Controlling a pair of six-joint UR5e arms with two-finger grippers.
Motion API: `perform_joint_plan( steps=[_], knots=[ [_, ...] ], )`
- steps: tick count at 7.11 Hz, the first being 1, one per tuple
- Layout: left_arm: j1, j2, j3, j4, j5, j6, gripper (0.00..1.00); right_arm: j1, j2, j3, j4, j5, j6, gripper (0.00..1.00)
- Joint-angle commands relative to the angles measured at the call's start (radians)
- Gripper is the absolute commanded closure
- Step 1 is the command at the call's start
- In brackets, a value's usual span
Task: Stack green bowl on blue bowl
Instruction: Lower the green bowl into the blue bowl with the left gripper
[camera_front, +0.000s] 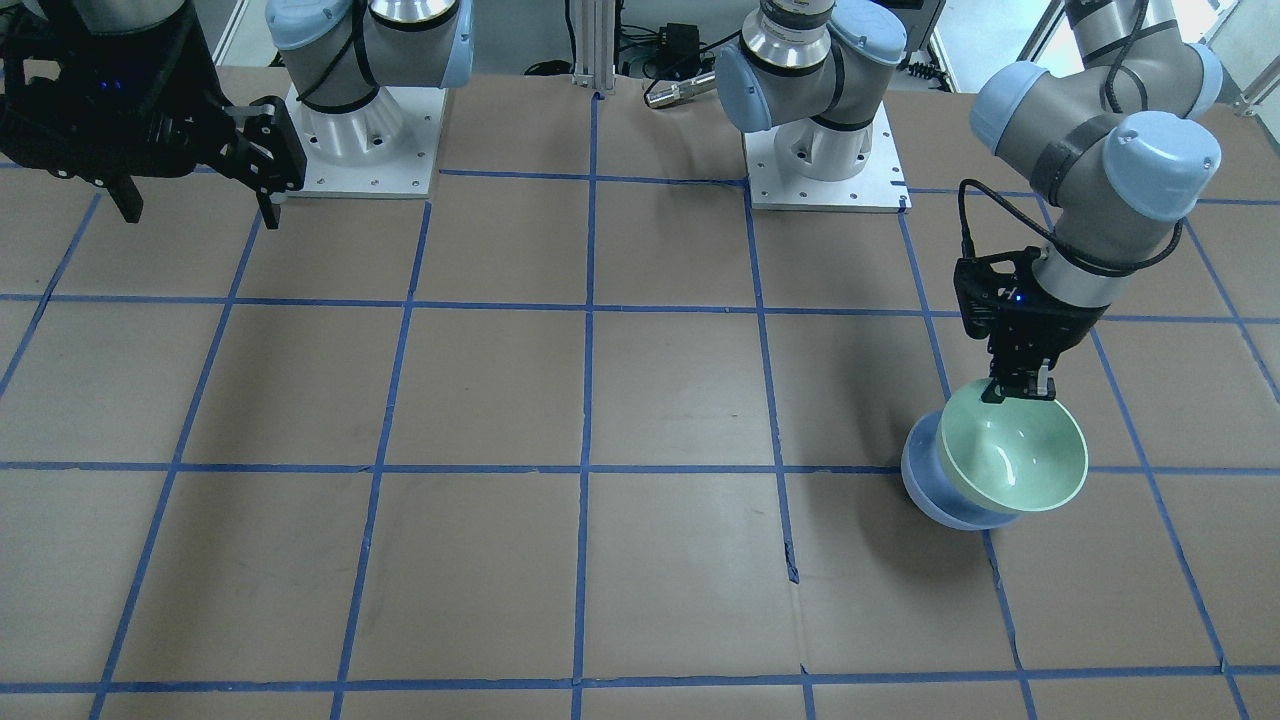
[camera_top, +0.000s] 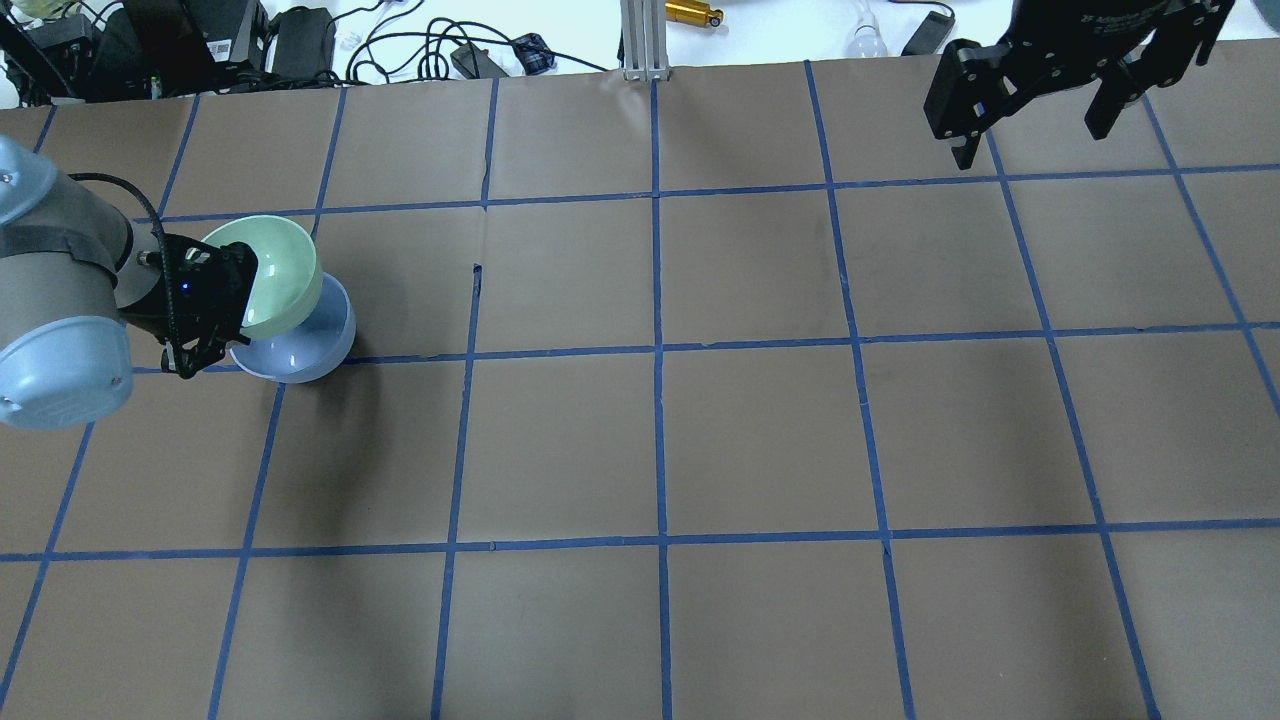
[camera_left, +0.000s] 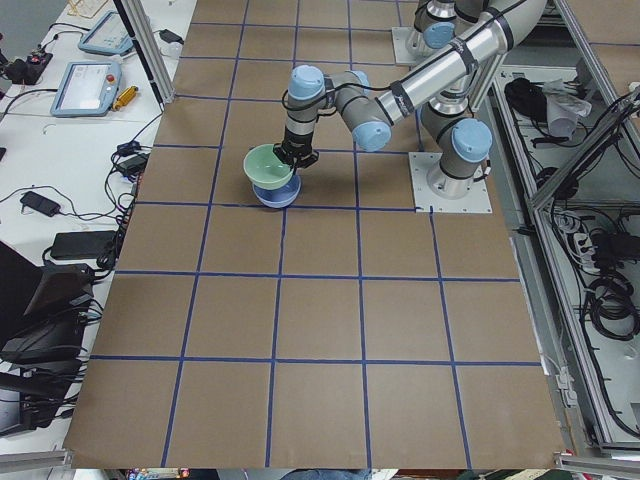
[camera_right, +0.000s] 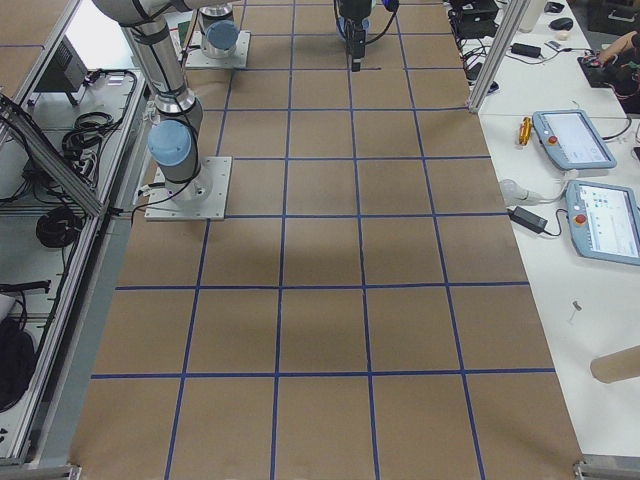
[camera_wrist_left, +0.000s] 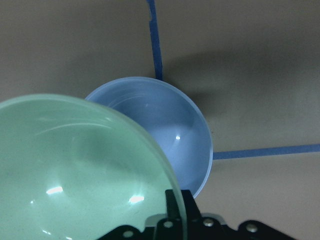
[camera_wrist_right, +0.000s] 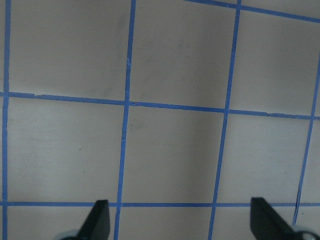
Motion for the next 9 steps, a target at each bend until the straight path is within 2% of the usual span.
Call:
perform_joint_plan(
  steps=[1,4,5,6,9],
  knots=[
    [0.000,0.000,-0.018,0.006,-0.001,0.000,1.00,0.000,0.000,0.000,0.000,0.000,0.000,0.00],
    [0.000,-0.001,-0.032,0.006,-0.001,-0.002,0.99,0.000,0.000,0.000,0.000,0.000,0.000,0.00],
    [0.000,-0.017,-0.032,0.014,-0.003,-0.003,0.13,0.000,0.000,0.000,0.000,0.000,0.000,0.00],
    [0.001,-0.018,-0.029,0.017,0.000,-0.003,0.00,0.000,0.000,0.000,0.000,0.000,0.000,0.00],
    [0.001,-0.002,-0.022,0.016,0.003,-0.049,0.00,0.000,0.000,0.000,0.000,0.000,0.000,0.00]
  ],
)
